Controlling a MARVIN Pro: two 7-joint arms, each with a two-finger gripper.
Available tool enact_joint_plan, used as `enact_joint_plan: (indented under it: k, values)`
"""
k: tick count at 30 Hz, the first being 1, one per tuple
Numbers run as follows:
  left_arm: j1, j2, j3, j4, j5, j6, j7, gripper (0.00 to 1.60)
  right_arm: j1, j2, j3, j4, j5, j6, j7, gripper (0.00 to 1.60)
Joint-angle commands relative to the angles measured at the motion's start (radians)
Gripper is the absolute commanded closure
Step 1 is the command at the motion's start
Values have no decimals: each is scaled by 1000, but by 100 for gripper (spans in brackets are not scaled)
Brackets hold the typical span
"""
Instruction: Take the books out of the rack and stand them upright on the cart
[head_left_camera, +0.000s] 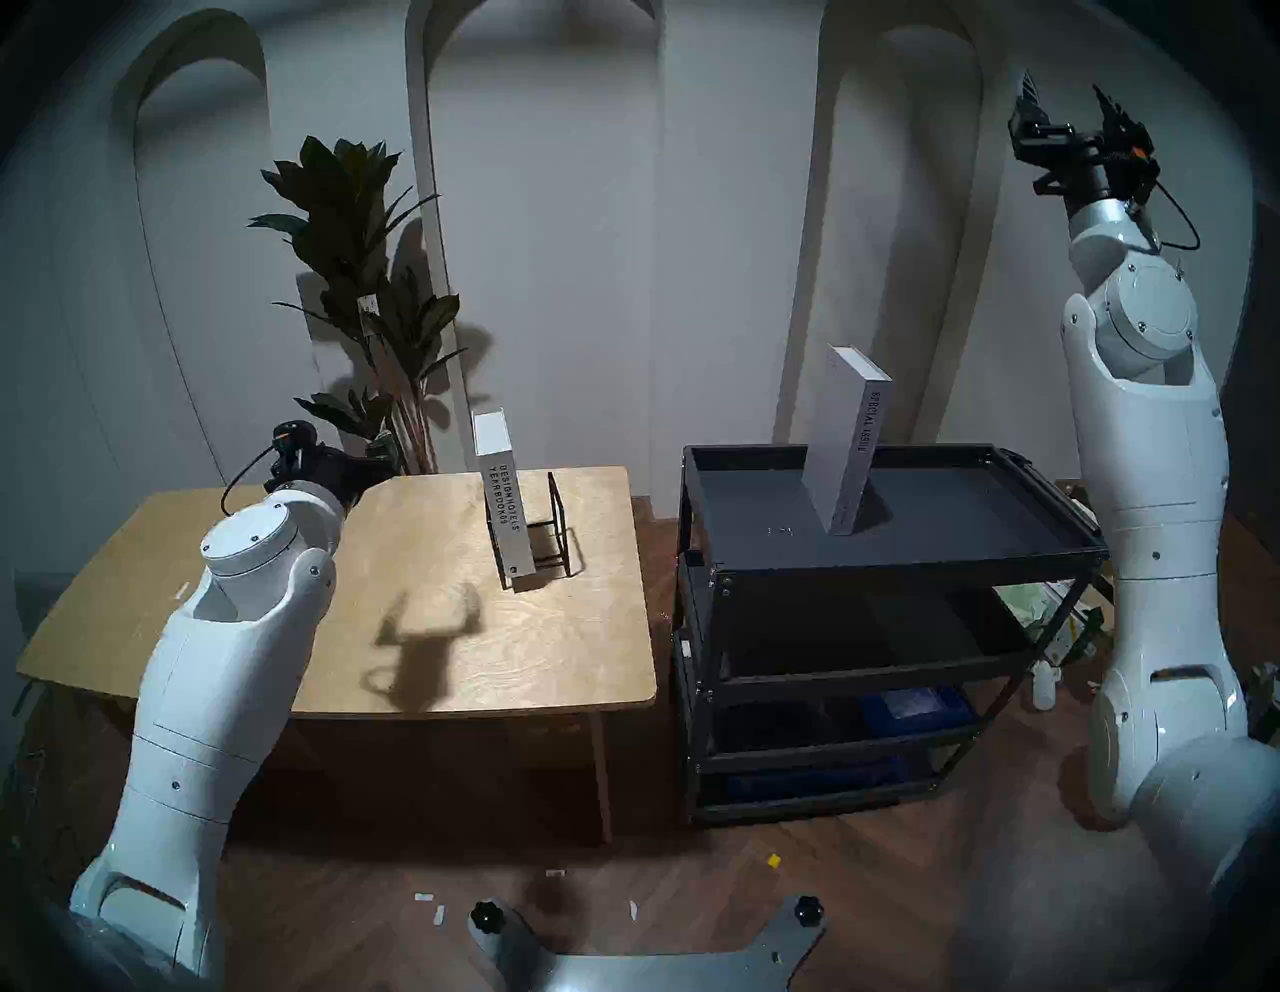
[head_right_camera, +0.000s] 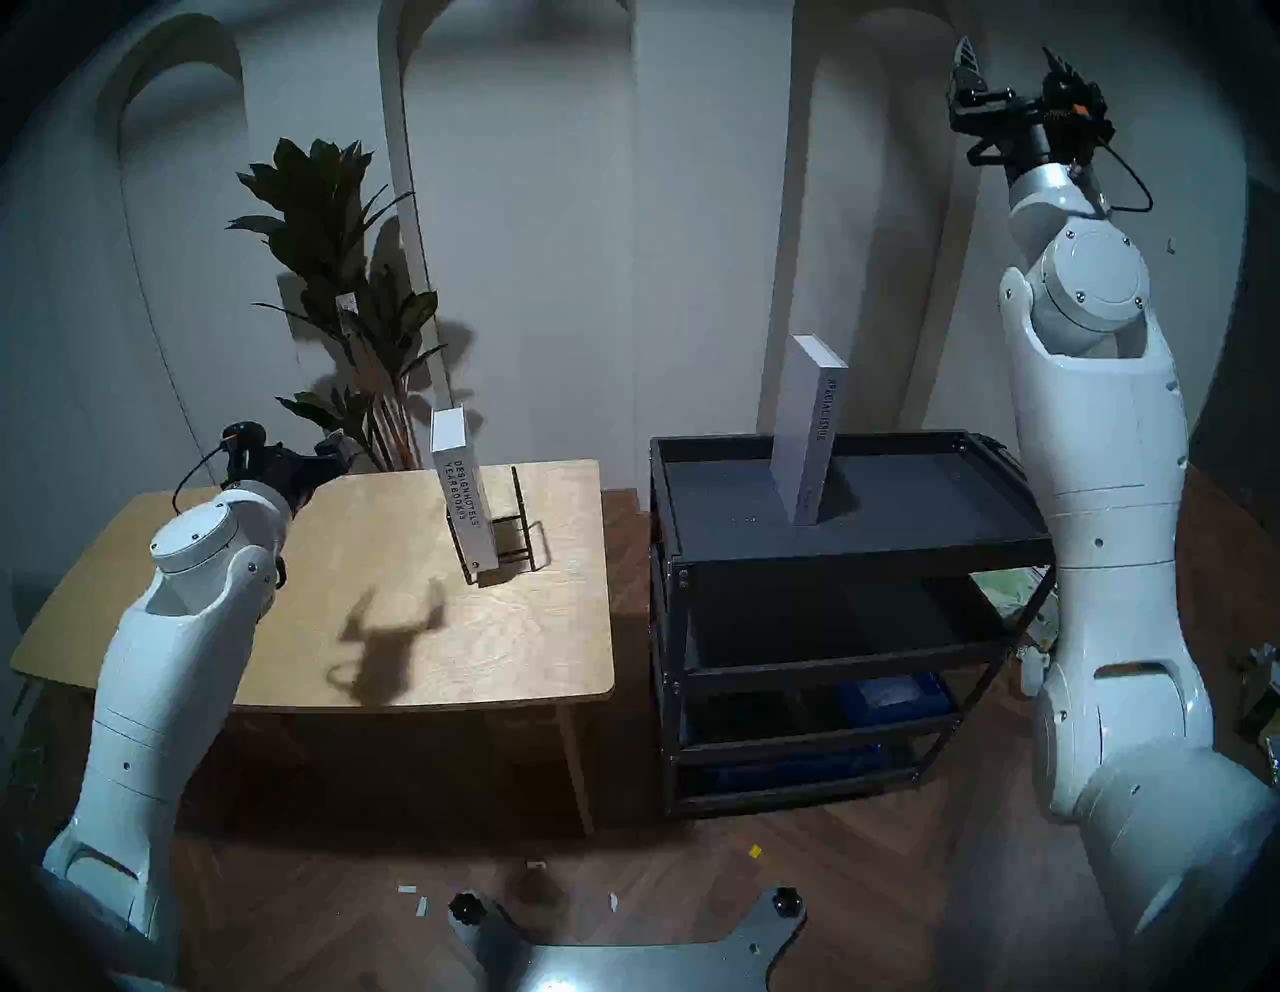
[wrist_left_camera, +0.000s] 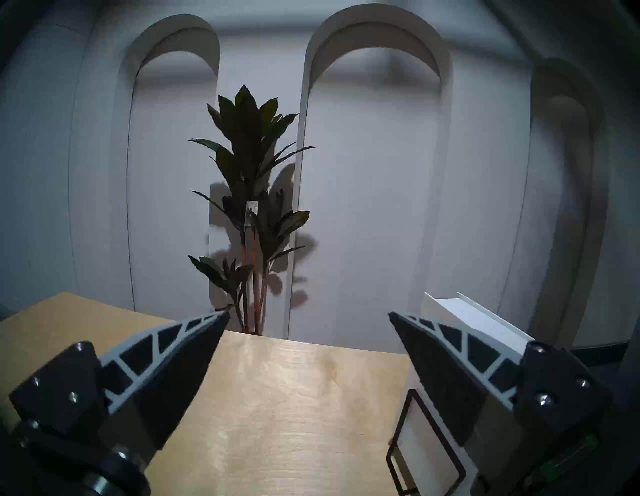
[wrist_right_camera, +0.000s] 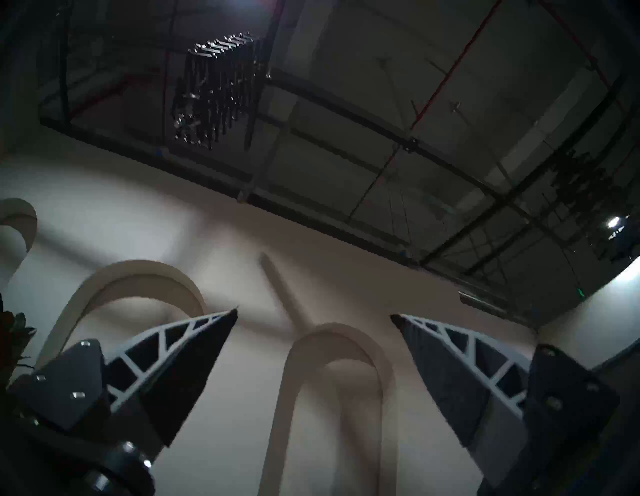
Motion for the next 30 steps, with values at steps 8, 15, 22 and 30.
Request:
enact_joint_plan:
  k: [8, 15, 22, 30]
  values:
    - [-1, 13, 9, -89, 12, -50, -57, 0, -218, -35, 82, -203, 6, 240, -124, 0]
    - [4, 9, 25, -158, 25, -39, -54, 0, -297, -56, 122, -294, 15, 358, -166, 0]
    - [16, -15, 69, -220, 58, -16, 3, 0, -349, -74, 146, -377, 35, 458, -189, 0]
    - [-12, -92, 204, -211, 196, 41, 185, 0, -409, -87, 165, -503, 95, 617, -175, 0]
